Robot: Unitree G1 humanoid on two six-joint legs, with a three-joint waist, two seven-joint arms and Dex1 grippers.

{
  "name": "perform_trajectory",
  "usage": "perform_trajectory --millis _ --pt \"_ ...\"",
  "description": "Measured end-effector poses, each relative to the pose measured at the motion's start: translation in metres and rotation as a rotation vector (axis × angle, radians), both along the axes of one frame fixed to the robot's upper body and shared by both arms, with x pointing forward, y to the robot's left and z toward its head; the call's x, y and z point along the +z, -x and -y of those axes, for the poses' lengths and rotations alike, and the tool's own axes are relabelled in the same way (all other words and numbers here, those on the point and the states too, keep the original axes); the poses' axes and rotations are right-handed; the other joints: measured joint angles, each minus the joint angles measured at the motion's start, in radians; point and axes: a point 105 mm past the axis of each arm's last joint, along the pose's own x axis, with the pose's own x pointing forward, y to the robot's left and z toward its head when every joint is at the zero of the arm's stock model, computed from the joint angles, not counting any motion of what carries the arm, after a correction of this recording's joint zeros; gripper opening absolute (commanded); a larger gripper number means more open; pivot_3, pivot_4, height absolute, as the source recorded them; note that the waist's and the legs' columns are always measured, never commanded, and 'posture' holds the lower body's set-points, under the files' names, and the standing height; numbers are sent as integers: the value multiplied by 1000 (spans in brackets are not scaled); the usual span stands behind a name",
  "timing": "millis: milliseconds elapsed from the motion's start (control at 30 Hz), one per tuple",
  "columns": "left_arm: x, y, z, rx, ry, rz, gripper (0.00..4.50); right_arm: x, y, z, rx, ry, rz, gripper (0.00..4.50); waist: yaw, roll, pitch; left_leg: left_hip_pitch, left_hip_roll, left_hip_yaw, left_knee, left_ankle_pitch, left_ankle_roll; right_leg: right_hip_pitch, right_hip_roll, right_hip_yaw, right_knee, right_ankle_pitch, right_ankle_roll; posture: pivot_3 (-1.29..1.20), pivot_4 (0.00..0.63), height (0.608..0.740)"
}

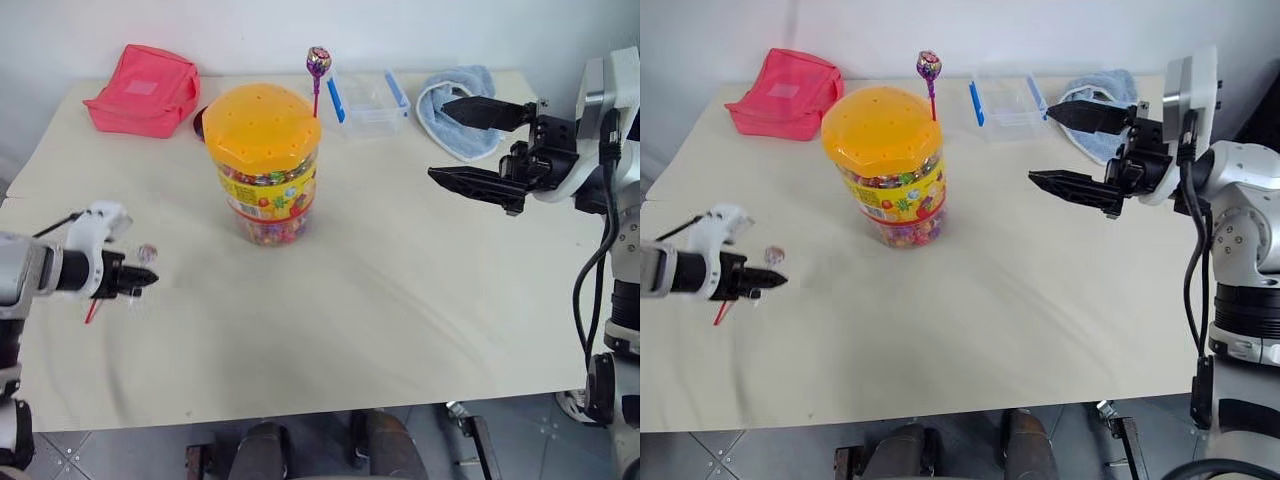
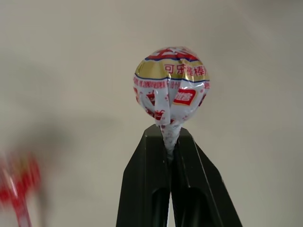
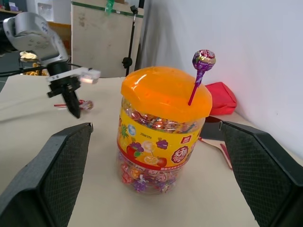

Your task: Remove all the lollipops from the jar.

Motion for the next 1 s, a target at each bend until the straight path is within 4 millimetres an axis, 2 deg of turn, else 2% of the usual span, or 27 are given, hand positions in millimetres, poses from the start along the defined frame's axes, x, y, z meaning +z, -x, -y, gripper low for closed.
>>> perform_trajectory --millis 133,300,467,800,1000 --pt "-7 20 -11 55 -47 -53 11 0 0 0 4 2 0 4500 7 0 0 1 0 1 -1 0 0 0 0 1 0 0 0 0 150 740" --pt "-15 27 -17 87 -56 -86 11 0 0 0 4 3 0 4500 13 0 0 1 0 1 -1 0 0 0 0 1 0 0 -1 0 150 740" --pt "-10 25 -16 85 -16 -82 1347 -1 0 0 3 3 -2 4500 10 0 0 1 0 3 -1 0 0 -1 0 2 1 0 -1 0 150 740" --pt "27 29 -18 45 -94 -28 4475 0 1 3 -9 13 0 4500 9 0 0 2 0 4 -2 0 0 -2 0 4 1 0 -1 0 150 740" --pt "70 27 -8 -9 -100 100 4475 -1 -1 9 -24 26 -7 4500 11 0 0 2 0 5 -1 0 0 -2 0 4 0 0 -1 0 150 740"
